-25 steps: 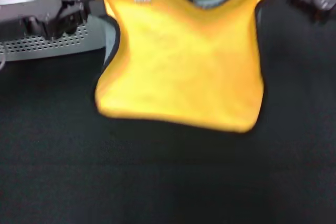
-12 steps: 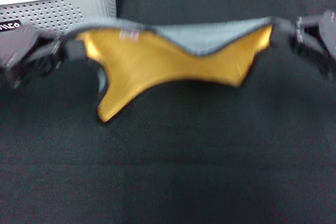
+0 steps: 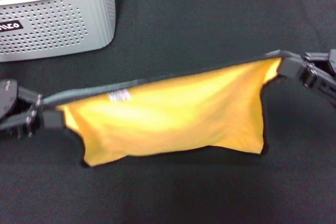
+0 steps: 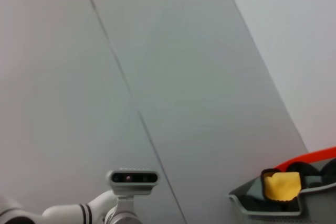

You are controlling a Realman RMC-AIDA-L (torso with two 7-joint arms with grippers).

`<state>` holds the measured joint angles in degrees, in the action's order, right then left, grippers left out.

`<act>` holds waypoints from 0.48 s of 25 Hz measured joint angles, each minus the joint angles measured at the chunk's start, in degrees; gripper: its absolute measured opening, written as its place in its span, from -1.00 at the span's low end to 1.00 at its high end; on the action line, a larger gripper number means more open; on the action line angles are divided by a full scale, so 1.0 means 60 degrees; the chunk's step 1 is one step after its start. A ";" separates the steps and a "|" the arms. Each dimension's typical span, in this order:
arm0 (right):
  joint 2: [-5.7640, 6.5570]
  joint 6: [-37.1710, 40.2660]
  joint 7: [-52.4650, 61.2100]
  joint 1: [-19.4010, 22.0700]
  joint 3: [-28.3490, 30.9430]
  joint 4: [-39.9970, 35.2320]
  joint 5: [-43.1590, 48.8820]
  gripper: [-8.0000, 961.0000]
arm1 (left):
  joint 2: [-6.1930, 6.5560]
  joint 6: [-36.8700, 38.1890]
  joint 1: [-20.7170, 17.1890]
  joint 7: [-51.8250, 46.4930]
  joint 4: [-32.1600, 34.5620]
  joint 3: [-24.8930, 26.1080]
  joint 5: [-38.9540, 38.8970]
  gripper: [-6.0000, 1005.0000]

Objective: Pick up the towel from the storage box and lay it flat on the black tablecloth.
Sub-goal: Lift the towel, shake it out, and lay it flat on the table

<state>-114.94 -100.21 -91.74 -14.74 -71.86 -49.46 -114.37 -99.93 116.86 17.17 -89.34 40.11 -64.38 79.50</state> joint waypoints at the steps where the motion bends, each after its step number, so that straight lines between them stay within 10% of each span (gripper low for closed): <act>1: 0.0081 -0.0049 -0.0035 -0.0500 0.0117 0.0621 0.0016 -0.91 | -0.0010 -0.0001 0.0107 -0.0055 -0.0041 0.0151 0.0031 -0.79; 12: 0.0807 0.0161 -0.0150 -0.2171 0.1531 0.0433 0.0078 -0.91 | -0.0511 -0.0177 0.1920 0.0281 -0.0997 0.2396 0.0585 -0.77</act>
<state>-110.10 -99.25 -92.64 -27.77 -62.67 -46.86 -113.90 -103.00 115.80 28.69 -87.66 34.12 -50.00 83.01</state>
